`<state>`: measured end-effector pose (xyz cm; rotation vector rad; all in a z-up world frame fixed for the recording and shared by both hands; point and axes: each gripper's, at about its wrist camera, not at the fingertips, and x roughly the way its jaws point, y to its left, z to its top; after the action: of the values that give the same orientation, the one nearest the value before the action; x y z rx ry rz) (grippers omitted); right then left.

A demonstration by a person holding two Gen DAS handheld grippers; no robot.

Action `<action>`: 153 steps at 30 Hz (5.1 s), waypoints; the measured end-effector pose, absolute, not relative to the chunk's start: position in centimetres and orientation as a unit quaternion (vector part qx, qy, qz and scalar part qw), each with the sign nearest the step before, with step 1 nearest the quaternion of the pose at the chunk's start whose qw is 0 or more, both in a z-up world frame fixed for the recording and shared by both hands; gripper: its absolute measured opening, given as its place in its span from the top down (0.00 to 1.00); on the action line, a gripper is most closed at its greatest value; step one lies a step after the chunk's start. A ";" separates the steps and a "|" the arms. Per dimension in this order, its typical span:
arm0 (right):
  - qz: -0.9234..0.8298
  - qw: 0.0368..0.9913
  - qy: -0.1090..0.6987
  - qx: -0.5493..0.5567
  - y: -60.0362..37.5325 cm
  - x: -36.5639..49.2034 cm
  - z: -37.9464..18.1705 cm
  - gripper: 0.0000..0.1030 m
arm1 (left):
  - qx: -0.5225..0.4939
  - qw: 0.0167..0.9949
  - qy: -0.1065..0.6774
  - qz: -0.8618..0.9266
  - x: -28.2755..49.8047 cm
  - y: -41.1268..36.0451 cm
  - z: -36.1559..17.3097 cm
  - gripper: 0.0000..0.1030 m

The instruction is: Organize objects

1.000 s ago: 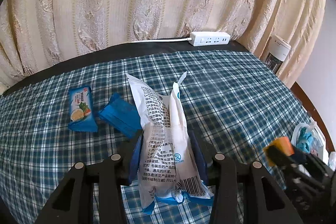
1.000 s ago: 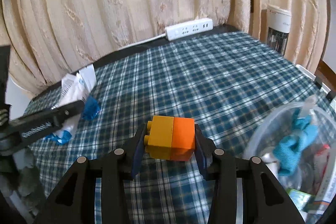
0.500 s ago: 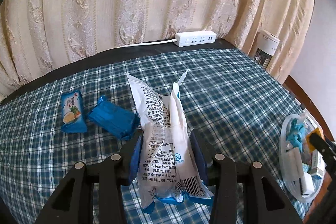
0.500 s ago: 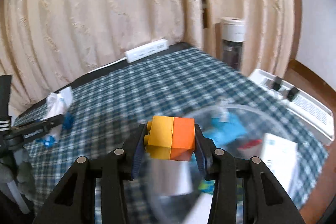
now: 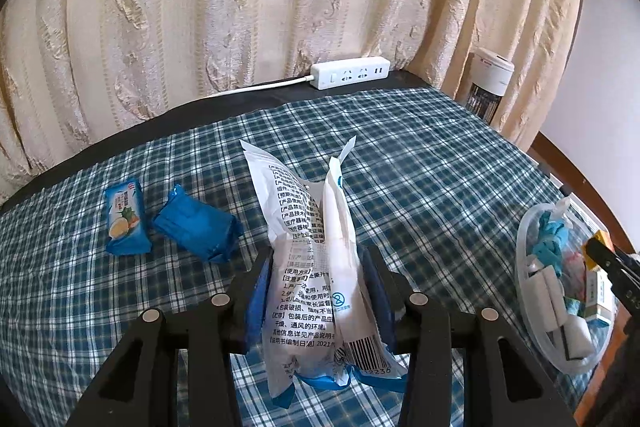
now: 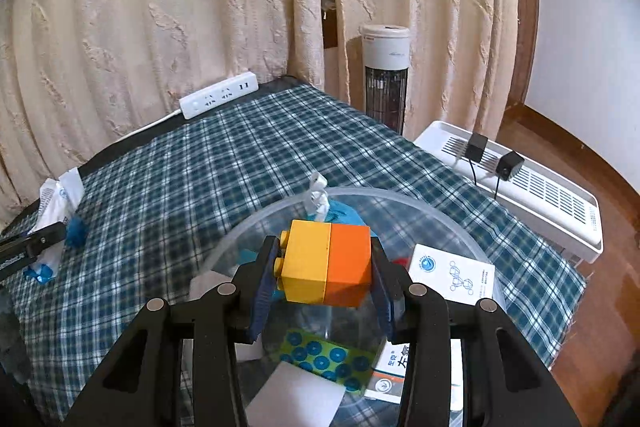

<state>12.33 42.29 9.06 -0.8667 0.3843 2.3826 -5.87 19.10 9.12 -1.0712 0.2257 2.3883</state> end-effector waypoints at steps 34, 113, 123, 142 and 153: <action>0.898 0.297 0.204 -0.252 45.2 19.0 10.9 0.47 | -0.396 0.360 0.141 0.833 1.5 27.3 8.8 0.54; 0.934 0.169 0.200 -0.244 36.6 15.9 11.9 0.17 | -0.341 0.240 0.124 0.900 1.2 20.3 9.3 0.00; 0.939 0.093 0.155 -0.292 29.8 10.5 10.5 0.17 | -0.361 0.173 0.096 0.911 -1.6 12.8 8.2 0.00; 0.917 -0.020 0.082 -0.389 23.5 -3.4 7.4 0.17 | -0.393 0.071 0.068 0.914 -7.6 3.7 6.6 0.00; 0.902 -0.060 0.046 -0.424 20.6 -11.6 5.4 0.17 | -0.411 0.031 0.063 0.909 -12.0 1.9 6.2 0.00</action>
<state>-11.65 20.57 5.45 -1.3862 0.1496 2.9494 -11.98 1.86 6.18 -1.2662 0.1943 2.7998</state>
